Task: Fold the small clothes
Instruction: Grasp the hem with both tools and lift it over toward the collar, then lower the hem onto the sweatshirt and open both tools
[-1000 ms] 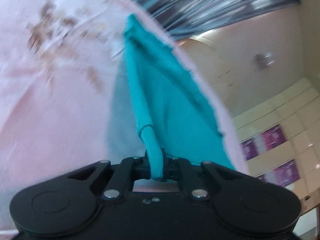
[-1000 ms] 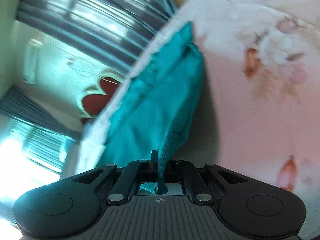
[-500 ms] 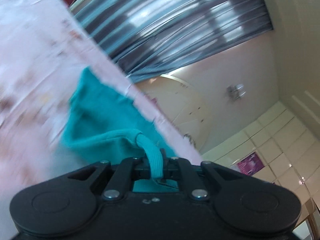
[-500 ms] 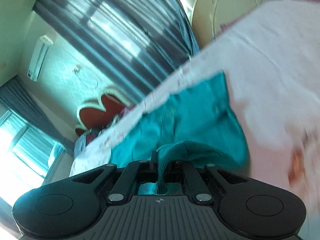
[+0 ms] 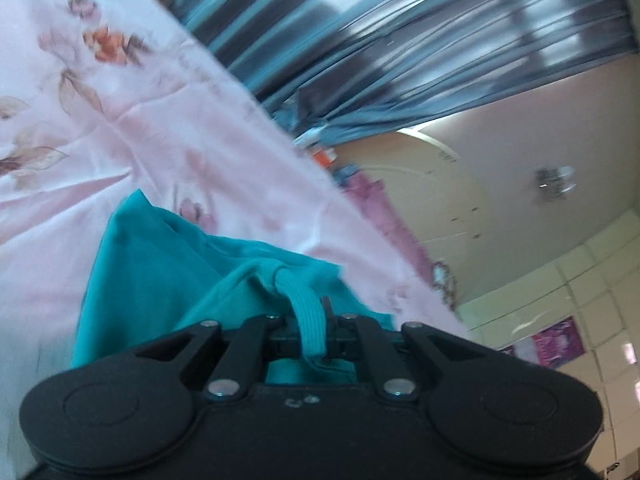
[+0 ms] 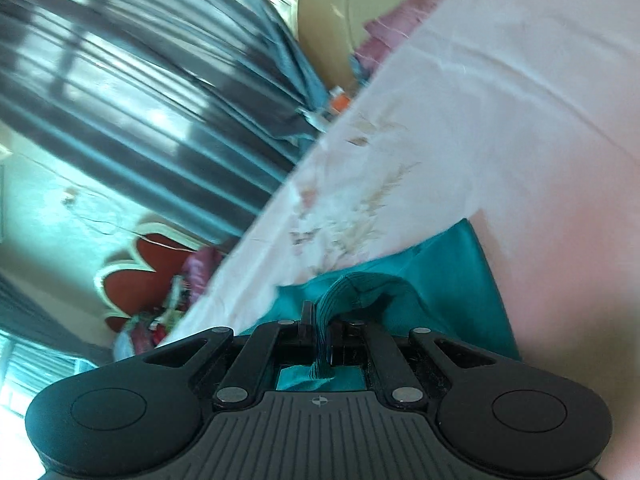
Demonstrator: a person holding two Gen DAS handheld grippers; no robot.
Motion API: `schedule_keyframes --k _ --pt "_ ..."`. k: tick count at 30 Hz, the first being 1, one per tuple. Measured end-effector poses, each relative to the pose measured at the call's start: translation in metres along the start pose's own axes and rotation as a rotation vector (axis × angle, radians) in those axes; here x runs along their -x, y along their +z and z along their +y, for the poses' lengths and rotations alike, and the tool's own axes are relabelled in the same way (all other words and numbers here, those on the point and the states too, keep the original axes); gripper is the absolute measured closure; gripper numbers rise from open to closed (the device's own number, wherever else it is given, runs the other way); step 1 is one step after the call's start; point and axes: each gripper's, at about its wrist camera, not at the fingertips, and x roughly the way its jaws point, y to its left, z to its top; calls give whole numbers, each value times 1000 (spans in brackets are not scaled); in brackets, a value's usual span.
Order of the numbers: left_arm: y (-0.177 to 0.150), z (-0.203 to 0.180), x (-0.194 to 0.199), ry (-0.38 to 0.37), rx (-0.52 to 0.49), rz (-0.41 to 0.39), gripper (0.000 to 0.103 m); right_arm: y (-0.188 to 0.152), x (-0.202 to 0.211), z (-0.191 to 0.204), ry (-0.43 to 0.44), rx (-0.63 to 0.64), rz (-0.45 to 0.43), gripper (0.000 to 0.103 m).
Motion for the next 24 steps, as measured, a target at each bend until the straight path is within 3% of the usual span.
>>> schedule_keyframes --k 4,7,9,10,11,12,13,14,16,20,23,24 --pt "12 13 -35 37 -18 40 97 10 -40 -19 -36 -12 44 100" --pt "14 22 -44 29 -26 48 97 12 -62 -28 -13 -2 65 100" --pt "15 20 -43 0 -52 37 92 15 -65 -27 12 27 50 100" --pt "16 19 -40 -15 -55 17 77 17 -66 -26 13 28 47 99" --pt "19 17 -34 -13 -59 -14 50 19 -63 -23 6 41 38 79" --pt "23 14 -27 3 -72 -53 37 20 -58 -19 13 74 12 44" --pt "24 11 -16 17 -107 -115 25 19 -49 -13 24 123 -32 36" --pt "27 8 -12 15 -146 -131 26 20 -43 -8 18 154 -49 34" --pt "34 4 -11 56 -215 -90 30 22 -38 -5 11 222 -47 34" --pt "33 -16 -39 219 -530 92 41 10 -48 14 -83 500 2 35" --pt "20 -28 -62 298 -722 182 50 -6 -67 25 -155 691 45 49" --pt "15 -27 -66 305 -755 192 51 -11 -74 27 -177 738 61 59"
